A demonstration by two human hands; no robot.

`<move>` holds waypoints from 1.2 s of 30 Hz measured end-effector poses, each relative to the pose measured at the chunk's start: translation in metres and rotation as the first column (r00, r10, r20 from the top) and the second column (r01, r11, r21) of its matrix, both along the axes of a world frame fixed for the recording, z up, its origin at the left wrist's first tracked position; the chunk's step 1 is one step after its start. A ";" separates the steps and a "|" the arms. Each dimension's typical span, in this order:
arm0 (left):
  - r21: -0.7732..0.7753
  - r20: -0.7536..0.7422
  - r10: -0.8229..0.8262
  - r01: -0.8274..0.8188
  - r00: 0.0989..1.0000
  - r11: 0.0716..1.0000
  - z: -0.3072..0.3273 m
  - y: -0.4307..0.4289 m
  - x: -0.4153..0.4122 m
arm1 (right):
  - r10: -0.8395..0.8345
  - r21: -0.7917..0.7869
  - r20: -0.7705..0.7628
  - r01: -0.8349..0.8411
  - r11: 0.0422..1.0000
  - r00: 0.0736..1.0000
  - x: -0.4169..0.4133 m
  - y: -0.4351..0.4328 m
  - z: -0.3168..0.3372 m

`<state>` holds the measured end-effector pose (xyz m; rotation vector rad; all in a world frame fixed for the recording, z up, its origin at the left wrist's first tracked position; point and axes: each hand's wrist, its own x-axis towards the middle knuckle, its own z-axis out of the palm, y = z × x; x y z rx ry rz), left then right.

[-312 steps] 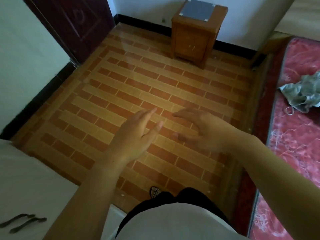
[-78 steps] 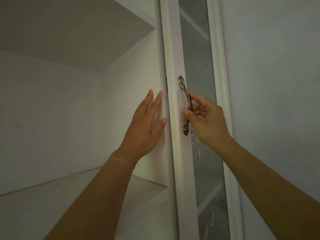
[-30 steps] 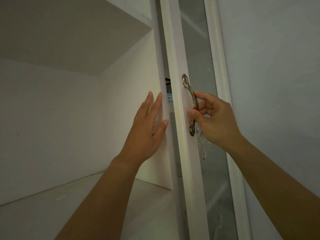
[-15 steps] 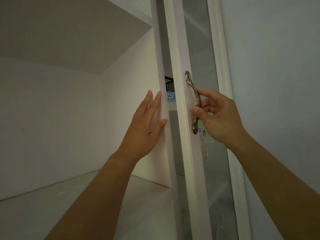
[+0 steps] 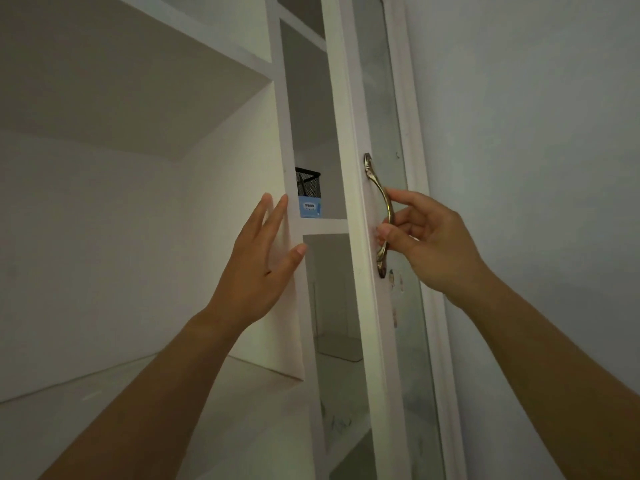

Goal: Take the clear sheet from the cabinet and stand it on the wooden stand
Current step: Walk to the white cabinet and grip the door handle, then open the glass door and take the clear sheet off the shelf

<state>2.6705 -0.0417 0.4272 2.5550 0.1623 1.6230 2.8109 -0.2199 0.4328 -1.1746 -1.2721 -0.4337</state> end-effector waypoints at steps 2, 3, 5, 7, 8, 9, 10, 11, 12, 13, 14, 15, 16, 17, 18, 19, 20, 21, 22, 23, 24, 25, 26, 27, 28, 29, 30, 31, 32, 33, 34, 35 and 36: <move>0.014 0.031 0.006 -0.006 0.999 1.000 0.002 -0.006 -0.001 | -0.005 -0.003 -0.009 0.005 1.000 1.000 0.000 -0.001 0.000; 0.026 0.047 0.006 -0.007 0.999 1.000 0.003 -0.009 -0.001 | -0.010 -0.001 -0.015 0.010 1.000 1.000 -0.001 -0.002 0.000; 0.054 0.067 -0.001 -0.002 0.998 0.999 0.005 -0.017 0.000 | -0.025 -0.002 -0.027 0.025 1.000 0.999 0.000 -0.004 0.000; 0.076 0.074 -0.034 0.029 0.997 0.997 0.006 -0.028 0.003 | -0.044 -0.007 -0.032 0.044 0.999 0.999 0.000 -0.008 -0.001; 0.083 0.074 -0.060 0.054 0.995 0.995 0.007 -0.034 0.005 | -0.052 -0.006 -0.032 0.052 0.999 0.998 0.001 -0.010 -0.001; 0.085 0.071 -0.090 0.084 0.993 0.993 0.008 -0.040 0.008 | -0.060 -0.005 -0.031 0.060 0.998 0.998 0.001 -0.014 -0.001; 0.087 0.066 -0.119 0.113 0.991 0.990 0.009 -0.047 0.011 | -0.070 -0.006 -0.031 0.070 0.998 0.997 0.002 -0.018 -0.001; 0.090 0.063 -0.144 0.138 0.988 0.986 0.009 -0.053 0.015 | -0.078 -0.008 -0.031 0.078 0.997 0.996 0.002 -0.022 -0.001; 0.095 0.060 -0.167 0.161 0.984 0.982 0.011 -0.059 0.018 | -0.084 -0.010 -0.033 0.083 0.996 0.996 0.003 -0.027 -0.001; 0.101 0.058 -0.190 0.184 0.980 0.978 0.012 -0.065 0.023 | -0.084 -0.009 -0.038 0.084 0.996 0.996 0.003 -0.032 -0.001; 0.105 0.054 -0.216 0.209 0.975 0.972 0.015 -0.071 0.028 | -0.079 -0.005 -0.044 0.079 0.997 0.996 0.004 -0.037 -0.001; 0.105 0.051 -0.238 0.232 0.970 0.967 0.017 -0.077 0.033 | -0.068 0.001 -0.052 0.068 0.998 0.996 0.005 -0.043 -0.001; 0.104 0.048 -0.254 0.248 0.966 0.963 0.020 -0.083 0.038 | -0.056 0.008 -0.060 0.056 0.998 0.997 0.007 -0.048 -0.001; 0.105 0.048 -0.261 0.255 0.964 0.961 0.022 -0.089 0.043 | -0.047 0.012 -0.067 0.048 0.999 0.997 0.008 -0.053 -0.001; 0.112 0.047 -0.268 0.261 0.962 0.959 0.025 -0.095 0.047 | -0.044 0.012 -0.073 0.045 0.999 0.996 0.009 -0.058 -0.001; 0.122 0.042 -0.280 0.273 0.959 0.954 0.027 -0.101 0.052 | -0.041 0.009 -0.080 0.042 0.999 0.996 0.011 -0.062 -0.001; 0.127 0.030 -0.301 0.296 0.953 0.947 0.029 -0.107 0.056 | -0.036 0.006 -0.089 0.037 0.999 0.995 0.013 -0.067 -0.001; 0.120 0.012 -0.332 0.329 0.943 0.937 0.030 -0.113 0.060 | -0.031 0.003 -0.100 0.031 1.000 0.995 0.016 -0.071 -0.001; 0.098 -0.010 -0.371 0.370 0.929 0.924 0.030 -0.119 0.064 | -0.029 0.000 -0.110 0.029 1.000 0.993 0.019 -0.076 -0.001; 0.062 -0.030 -0.414 0.415 0.910 0.908 0.029 -0.126 0.067 | -0.028 -0.002 -0.118 0.028 1.000 0.993 0.022 -0.080 -0.001; 0.025 -0.041 -0.457 0.458 0.889 0.889 0.028 -0.132 0.071 | -0.027 -0.003 -0.124 0.027 1.000 0.992 0.024 -0.085 -0.001; 0.001 -0.043 -0.487 0.487 0.873 0.873 0.027 -0.137 0.074 | -0.026 -0.004 -0.127 0.026 1.000 0.992 0.027 -0.090 -0.001; -0.012 -0.039 -0.501 0.501 0.864 0.865 0.025 -0.143 0.078 | -0.025 -0.004 -0.131 0.024 1.000 0.991 0.029 -0.094 -0.001; -0.018 -0.029 -0.512 0.512 0.858 0.859 0.025 -0.146 0.082 | -0.024 0.003 -0.135 0.024 1.000 0.991 0.030 -0.098 -0.002; -0.021 -0.016 -0.530 0.530 0.848 0.848 0.024 -0.149 0.087 | -0.024 0.016 -0.137 0.027 1.000 0.990 0.031 -0.102 -0.004; -0.027 -0.003 -0.553 0.553 0.833 0.833 0.023 -0.152 0.091 | -0.034 0.032 -0.135 0.039 0.999 0.990 0.033 -0.106 -0.008; -0.037 0.011 -0.573 0.573 0.819 0.818 0.022 -0.154 0.094 | -0.057 0.040 -0.129 0.063 0.997 0.990 0.033 -0.110 -0.013; -0.051 0.026 -0.587 0.588 0.809 0.807 0.021 -0.156 0.097 | -0.087 0.037 -0.121 0.092 0.995 0.989 0.034 -0.114 -0.018; -0.066 0.040 -0.597 0.598 0.801 0.799 0.020 -0.159 0.100 | -0.113 0.029 -0.113 0.117 0.993 0.987 0.034 -0.118 -0.025; -0.079 0.052 -0.603 0.605 0.796 0.792 0.019 -0.161 0.103 | -0.126 0.020 -0.109 0.129 0.991 0.986 0.033 -0.122 -0.032; -0.090 0.060 -0.606 0.609 0.793 0.788 0.019 -0.165 0.105 | -0.125 0.015 -0.113 0.127 0.992 0.986 0.034 -0.126 -0.040; -0.098 0.064 -0.608 0.612 0.791 0.785 0.018 -0.168 0.108 | -0.112 0.013 -0.123 0.114 0.993 0.986 0.035 -0.130 -0.048; -0.103 0.067 -0.609 0.612 0.790 0.784 0.018 -0.172 0.111 | -0.098 0.009 -0.129 0.100 0.995 0.987 0.036 -0.133 -0.056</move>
